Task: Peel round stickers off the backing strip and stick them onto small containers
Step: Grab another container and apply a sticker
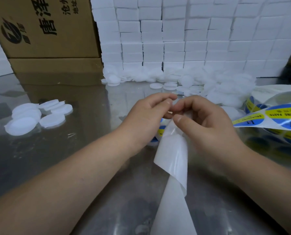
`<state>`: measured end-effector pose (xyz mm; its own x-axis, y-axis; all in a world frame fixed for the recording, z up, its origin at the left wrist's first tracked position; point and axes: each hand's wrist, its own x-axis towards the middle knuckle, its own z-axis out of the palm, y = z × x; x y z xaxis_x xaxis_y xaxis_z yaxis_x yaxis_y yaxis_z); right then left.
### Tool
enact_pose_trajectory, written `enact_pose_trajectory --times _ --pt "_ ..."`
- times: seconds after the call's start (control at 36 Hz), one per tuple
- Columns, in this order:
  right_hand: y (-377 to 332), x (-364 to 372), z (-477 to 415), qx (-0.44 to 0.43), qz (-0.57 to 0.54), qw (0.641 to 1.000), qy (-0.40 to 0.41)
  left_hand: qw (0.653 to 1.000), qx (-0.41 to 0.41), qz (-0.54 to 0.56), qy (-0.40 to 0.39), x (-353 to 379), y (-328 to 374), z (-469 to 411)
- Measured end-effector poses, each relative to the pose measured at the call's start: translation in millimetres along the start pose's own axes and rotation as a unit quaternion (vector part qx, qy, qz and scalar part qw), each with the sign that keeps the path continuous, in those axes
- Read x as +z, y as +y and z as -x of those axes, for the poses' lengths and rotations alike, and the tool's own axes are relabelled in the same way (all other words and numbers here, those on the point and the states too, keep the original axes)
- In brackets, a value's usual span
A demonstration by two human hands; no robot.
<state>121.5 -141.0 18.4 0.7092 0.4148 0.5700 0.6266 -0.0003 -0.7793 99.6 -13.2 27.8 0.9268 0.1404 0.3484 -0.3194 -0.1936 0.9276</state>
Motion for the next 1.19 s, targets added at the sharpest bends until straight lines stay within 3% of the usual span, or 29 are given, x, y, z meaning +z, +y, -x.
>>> enact_pose_trajectory --times 0.14,0.33,0.5,0.72,0.86,1.03,1.14,1.19 --pt "-1.2 0.6 1.5 -0.01 -0.02 1.0 -0.005 0.999 -0.003 0.007 -0.044 1.4 0.9 4.6" --pt "-1.2 0.8 1.8 -0.027 -0.036 0.999 0.006 0.999 0.03 0.019 0.004 1.4 3.4 3.3" --pt "-1.2 -0.4 2.3 -0.057 -0.006 0.998 -0.012 0.995 -0.025 0.094 0.022 -0.2 1.6 -0.8" --pt "-4.6 -0.3 4.9 -0.081 0.019 0.996 -0.039 0.98 -0.016 0.178 0.089 -3.4 4.9 -7.3" --pt "-8.0 1.6 6.7 -0.057 0.059 0.994 -0.066 0.963 -0.028 0.242 0.111 -10.4 13.7 -9.7" --pt "-6.8 -1.1 5.2 0.021 0.055 0.998 -0.002 0.934 -0.02 0.319 0.16 -22.4 26.7 -13.5" --pt "-8.2 2.1 6.6 0.092 -0.053 0.994 0.007 0.943 -0.01 0.29 0.165 -24.7 24.1 -13.8" --pt "-9.0 4.5 4.7 0.085 -0.128 0.987 0.041 0.964 0.002 0.217 0.157 -20.8 18.7 -12.8"
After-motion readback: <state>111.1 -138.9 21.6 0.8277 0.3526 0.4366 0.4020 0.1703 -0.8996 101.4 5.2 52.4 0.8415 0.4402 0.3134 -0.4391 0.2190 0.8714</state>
